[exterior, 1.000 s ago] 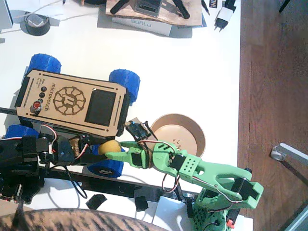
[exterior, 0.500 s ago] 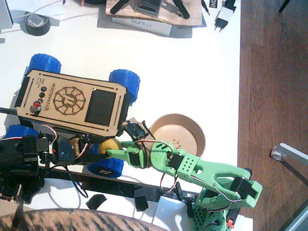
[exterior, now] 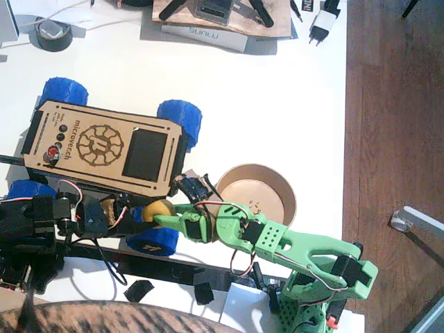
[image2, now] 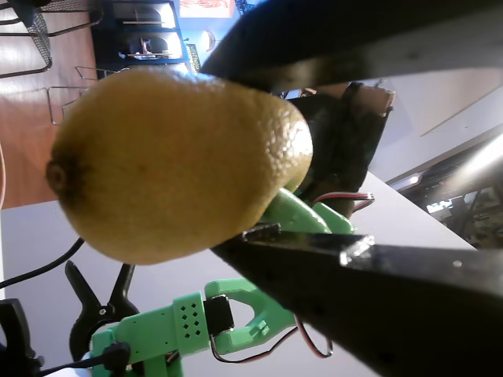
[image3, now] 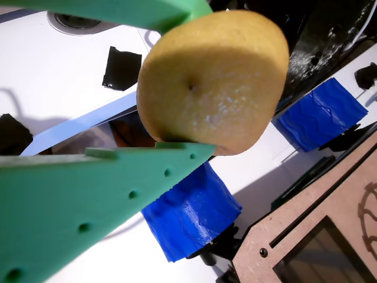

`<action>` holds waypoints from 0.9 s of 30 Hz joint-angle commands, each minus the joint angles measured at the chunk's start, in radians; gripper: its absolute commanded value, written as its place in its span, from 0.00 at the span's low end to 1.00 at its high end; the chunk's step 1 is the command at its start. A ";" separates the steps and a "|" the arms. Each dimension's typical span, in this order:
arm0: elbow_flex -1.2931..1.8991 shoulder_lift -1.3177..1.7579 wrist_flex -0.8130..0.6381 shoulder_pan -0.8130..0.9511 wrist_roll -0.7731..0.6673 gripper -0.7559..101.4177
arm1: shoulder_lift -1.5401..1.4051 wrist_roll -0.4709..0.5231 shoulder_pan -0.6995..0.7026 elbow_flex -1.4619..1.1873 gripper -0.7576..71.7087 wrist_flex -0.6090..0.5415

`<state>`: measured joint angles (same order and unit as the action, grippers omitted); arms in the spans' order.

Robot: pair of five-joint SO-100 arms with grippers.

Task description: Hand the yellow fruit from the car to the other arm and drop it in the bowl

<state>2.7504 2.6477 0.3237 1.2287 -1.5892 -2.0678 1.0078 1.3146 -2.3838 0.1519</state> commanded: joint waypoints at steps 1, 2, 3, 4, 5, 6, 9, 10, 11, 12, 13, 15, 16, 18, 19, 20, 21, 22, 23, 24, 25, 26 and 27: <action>-0.029 0.003 0.000 0.009 -0.011 0.12 | -0.055 0.014 -0.051 -0.018 0.01 0.005; -0.029 0.002 -0.002 0.009 -0.011 0.21 | -0.075 0.014 -0.058 -0.025 0.01 0.014; -0.029 0.000 -0.003 0.009 -0.009 0.26 | -0.100 0.014 -0.067 -0.034 0.01 0.021; -0.029 0.000 -0.003 0.009 -0.006 0.30 | -0.123 0.014 -0.077 -0.040 0.01 0.034; -0.029 0.000 -0.003 0.009 -0.003 0.34 | -0.152 0.014 -0.087 -0.049 0.01 0.054; -0.029 0.000 -0.005 0.009 -0.003 0.37 | -0.189 0.012 -0.100 -0.063 0.01 0.077; -0.029 0.000 -0.005 0.009 -0.002 0.47 | -0.321 -0.011 -0.129 -0.106 0.01 0.190; -0.029 0.002 -0.005 0.009 -0.002 0.51 | -0.367 -0.023 -0.140 -0.114 0.01 0.233; -0.029 0.002 -0.005 0.009 -0.002 0.54 | -0.408 -0.028 -0.156 -0.121 0.01 0.265; -0.029 0.002 -0.005 0.009 -0.002 0.55 | -0.449 -0.034 -0.175 -0.126 0.01 0.291; -0.029 0.002 -0.005 0.009 0.000 0.56 | -0.488 -0.041 -0.193 -0.127 0.01 0.318; -0.029 0.002 -0.008 0.009 0.000 0.58 | -0.580 -0.048 -0.232 -0.141 0.01 0.382; -0.029 0.002 -0.009 0.009 0.000 0.58 | -0.623 -0.058 -0.253 -0.144 0.01 0.417; -0.029 0.003 -0.009 0.009 0.000 0.59 | -0.698 -0.089 -0.307 -0.138 0.01 0.486; -0.029 0.003 -0.009 0.009 0.000 0.59 | -0.716 -0.109 -0.337 -0.130 0.01 0.506; -0.029 0.003 -0.011 0.009 0.000 0.59 | -0.735 -0.130 -0.368 -0.120 0.01 0.523; -0.029 0.003 -0.011 0.009 0.000 0.59 | -0.746 -0.152 -0.397 -0.110 0.01 0.540; -0.029 0.003 -0.011 0.009 0.000 0.59 | -0.750 -0.178 -0.428 -0.100 0.01 0.552; -0.029 0.003 -0.011 0.009 0.000 0.59 | -0.753 -0.215 -0.459 -0.087 0.01 0.563; -0.029 0.003 -0.012 0.009 0.000 0.60 | -0.755 -0.250 -0.488 -0.072 0.01 0.583; -0.029 0.003 -0.012 0.009 0.000 0.60 | -0.742 -0.287 -0.522 -0.058 0.01 0.595; -0.029 0.003 -0.012 0.009 0.000 0.60 | -0.739 -0.330 -0.548 -0.049 0.01 0.606; -0.029 0.003 -0.012 0.009 0.000 0.60 | -0.732 -0.362 -0.569 -0.043 0.01 0.620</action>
<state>2.7458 2.6461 0.3237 1.2318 -1.5892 -2.7872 0.7256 0.8038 -2.5065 0.7563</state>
